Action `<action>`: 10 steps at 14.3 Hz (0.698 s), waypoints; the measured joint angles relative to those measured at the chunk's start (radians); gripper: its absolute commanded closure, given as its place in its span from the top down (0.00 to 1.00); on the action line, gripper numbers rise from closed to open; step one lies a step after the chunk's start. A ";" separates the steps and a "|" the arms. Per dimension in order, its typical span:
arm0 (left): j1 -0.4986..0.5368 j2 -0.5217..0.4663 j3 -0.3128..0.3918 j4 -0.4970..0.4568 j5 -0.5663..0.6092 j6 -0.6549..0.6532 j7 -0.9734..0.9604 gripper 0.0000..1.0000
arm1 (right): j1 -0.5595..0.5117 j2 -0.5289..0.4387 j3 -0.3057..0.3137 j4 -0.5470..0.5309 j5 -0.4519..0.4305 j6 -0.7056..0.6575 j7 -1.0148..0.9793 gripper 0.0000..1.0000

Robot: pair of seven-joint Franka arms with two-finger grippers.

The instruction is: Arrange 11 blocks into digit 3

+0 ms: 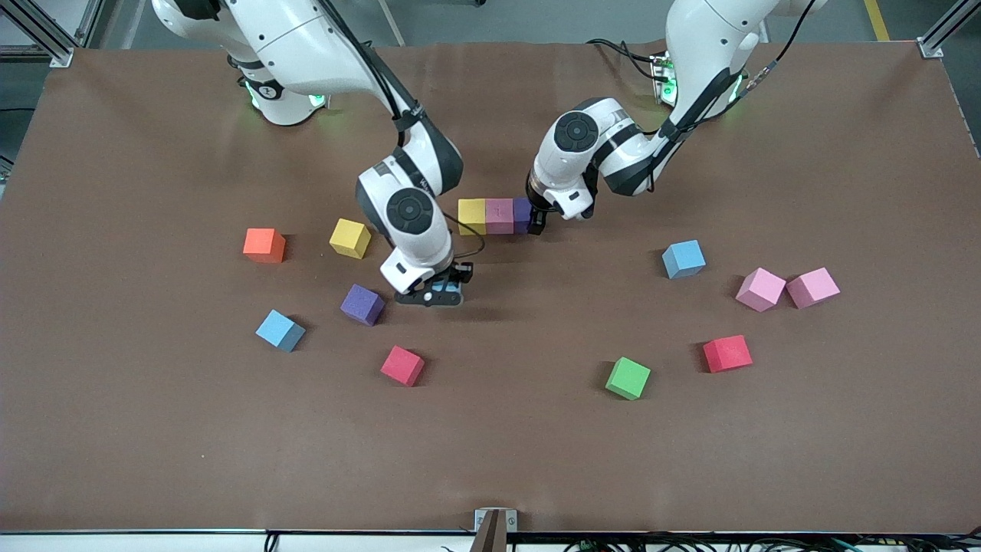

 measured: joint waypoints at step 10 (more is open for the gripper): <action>0.004 -0.069 -0.001 0.017 0.001 -0.050 -0.033 1.00 | 0.077 -0.017 0.002 -0.026 0.000 -0.005 0.053 0.04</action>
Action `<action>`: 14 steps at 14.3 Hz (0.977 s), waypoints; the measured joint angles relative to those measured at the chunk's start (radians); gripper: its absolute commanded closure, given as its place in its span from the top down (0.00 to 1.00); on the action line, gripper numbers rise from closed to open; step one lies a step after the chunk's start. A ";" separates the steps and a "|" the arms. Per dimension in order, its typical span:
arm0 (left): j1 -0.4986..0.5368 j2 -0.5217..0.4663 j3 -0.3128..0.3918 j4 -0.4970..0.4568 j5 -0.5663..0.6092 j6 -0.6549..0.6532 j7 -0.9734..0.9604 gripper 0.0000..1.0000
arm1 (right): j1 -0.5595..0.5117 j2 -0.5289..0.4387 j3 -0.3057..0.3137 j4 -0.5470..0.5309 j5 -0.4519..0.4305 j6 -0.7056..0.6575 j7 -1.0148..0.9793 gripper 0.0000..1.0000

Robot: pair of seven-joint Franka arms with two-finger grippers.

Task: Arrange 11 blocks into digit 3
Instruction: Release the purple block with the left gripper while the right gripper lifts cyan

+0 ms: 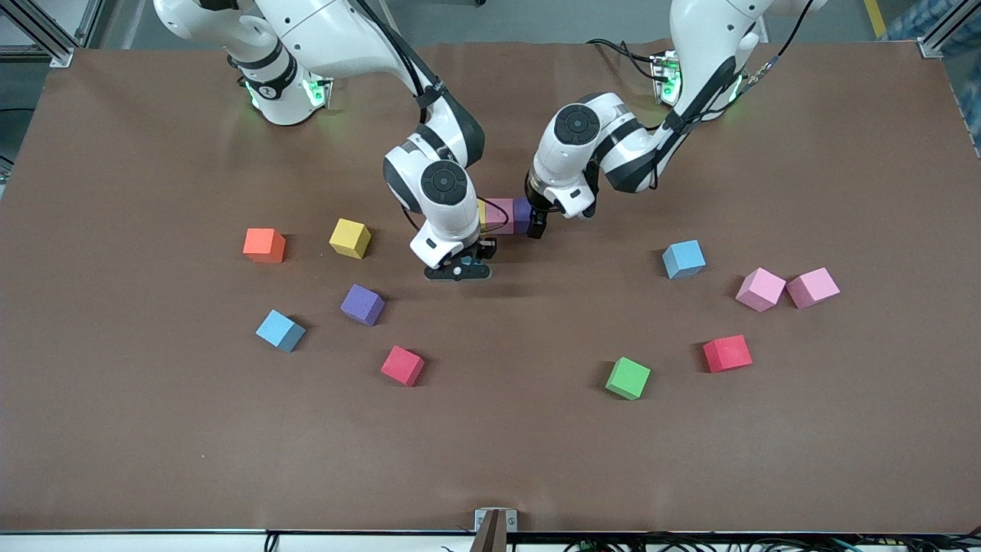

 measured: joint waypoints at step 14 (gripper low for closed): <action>0.178 -0.220 -0.015 0.116 0.001 -0.309 0.267 1.00 | 0.049 -0.050 0.002 -0.075 0.001 0.035 0.101 0.05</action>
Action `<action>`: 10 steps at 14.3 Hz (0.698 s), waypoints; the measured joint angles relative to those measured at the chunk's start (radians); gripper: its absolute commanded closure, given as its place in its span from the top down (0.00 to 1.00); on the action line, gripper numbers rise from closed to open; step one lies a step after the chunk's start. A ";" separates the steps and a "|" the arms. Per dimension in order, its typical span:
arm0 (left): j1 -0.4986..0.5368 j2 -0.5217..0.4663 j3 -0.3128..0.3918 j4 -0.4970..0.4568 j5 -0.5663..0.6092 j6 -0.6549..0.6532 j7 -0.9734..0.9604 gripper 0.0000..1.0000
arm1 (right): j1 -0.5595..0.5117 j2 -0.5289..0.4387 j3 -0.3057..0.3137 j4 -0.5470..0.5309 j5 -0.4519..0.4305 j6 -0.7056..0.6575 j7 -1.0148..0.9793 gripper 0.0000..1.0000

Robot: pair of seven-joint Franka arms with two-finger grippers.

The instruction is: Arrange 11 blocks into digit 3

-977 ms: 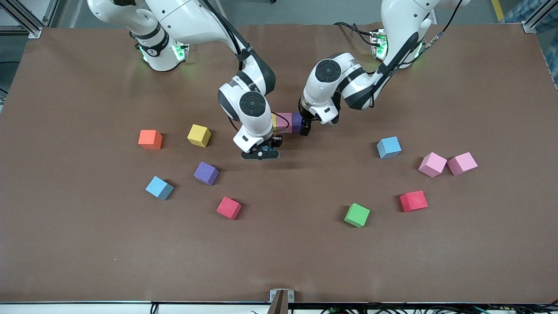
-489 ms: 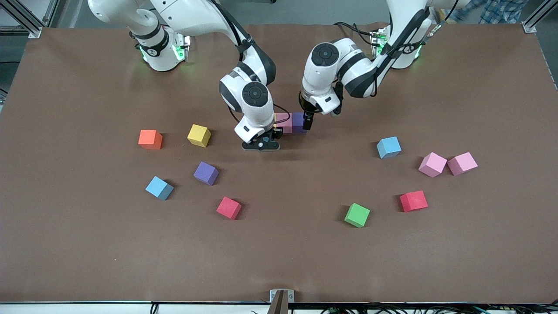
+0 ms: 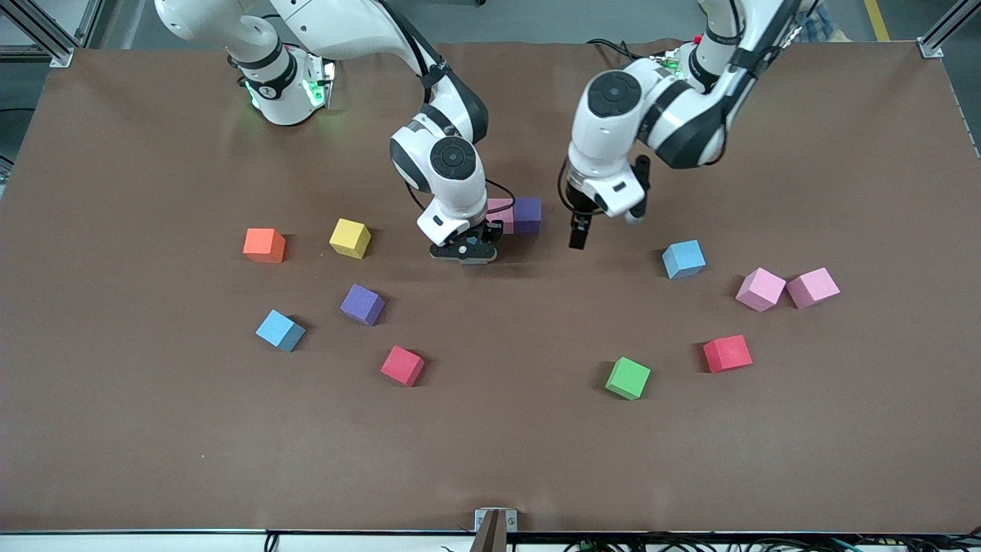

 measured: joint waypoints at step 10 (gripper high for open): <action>0.204 0.081 0.007 0.248 0.000 -0.214 0.498 1.00 | 0.000 -0.001 0.000 -0.015 0.000 0.004 0.010 0.05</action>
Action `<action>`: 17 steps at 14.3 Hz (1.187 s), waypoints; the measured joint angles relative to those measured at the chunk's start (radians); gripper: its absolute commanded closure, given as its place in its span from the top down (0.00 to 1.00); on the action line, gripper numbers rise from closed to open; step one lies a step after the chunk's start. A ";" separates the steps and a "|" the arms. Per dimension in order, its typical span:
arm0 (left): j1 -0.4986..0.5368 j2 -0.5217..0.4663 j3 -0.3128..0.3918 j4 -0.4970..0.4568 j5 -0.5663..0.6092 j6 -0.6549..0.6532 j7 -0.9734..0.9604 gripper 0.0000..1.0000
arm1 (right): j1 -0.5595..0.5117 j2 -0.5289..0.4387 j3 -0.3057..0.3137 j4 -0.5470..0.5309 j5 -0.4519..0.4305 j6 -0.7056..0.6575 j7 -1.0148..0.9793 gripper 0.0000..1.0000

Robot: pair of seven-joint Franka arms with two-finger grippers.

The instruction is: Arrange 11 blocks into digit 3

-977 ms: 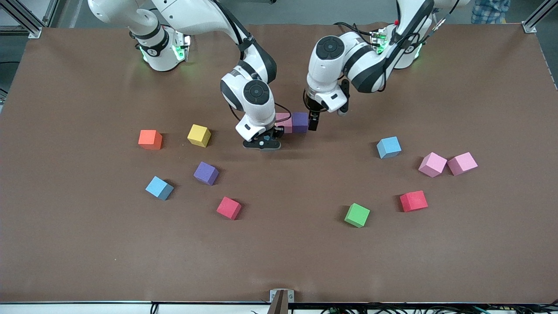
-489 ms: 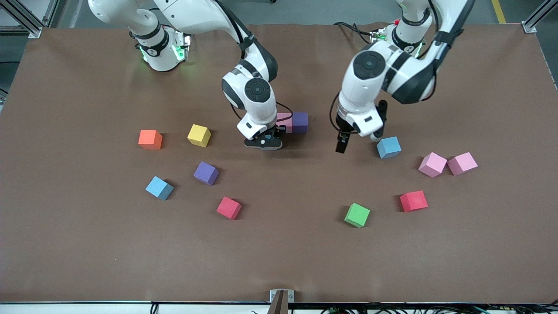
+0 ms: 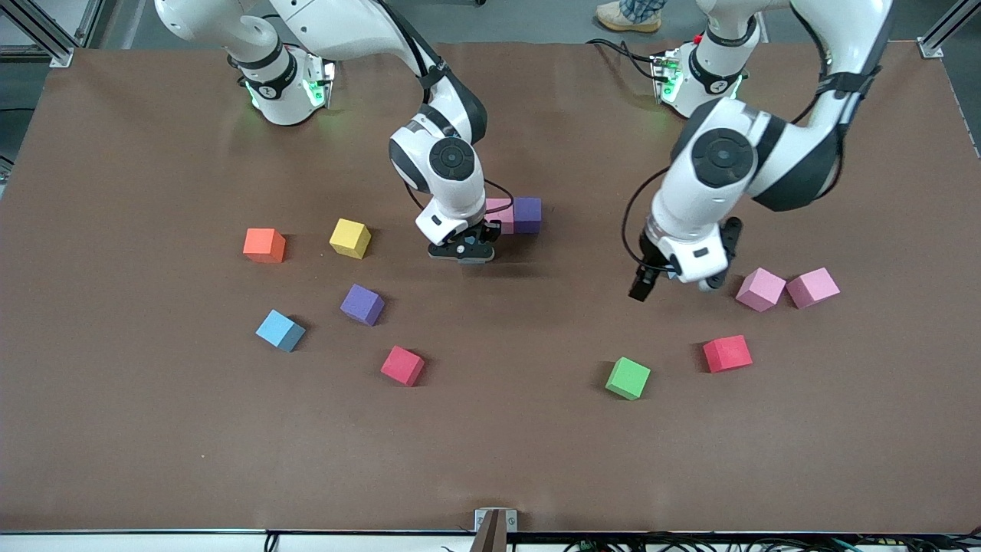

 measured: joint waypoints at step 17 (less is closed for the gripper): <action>0.148 0.259 0.007 0.337 0.157 -0.172 0.720 1.00 | 0.004 -0.002 0.001 -0.004 -0.001 -0.001 0.027 0.09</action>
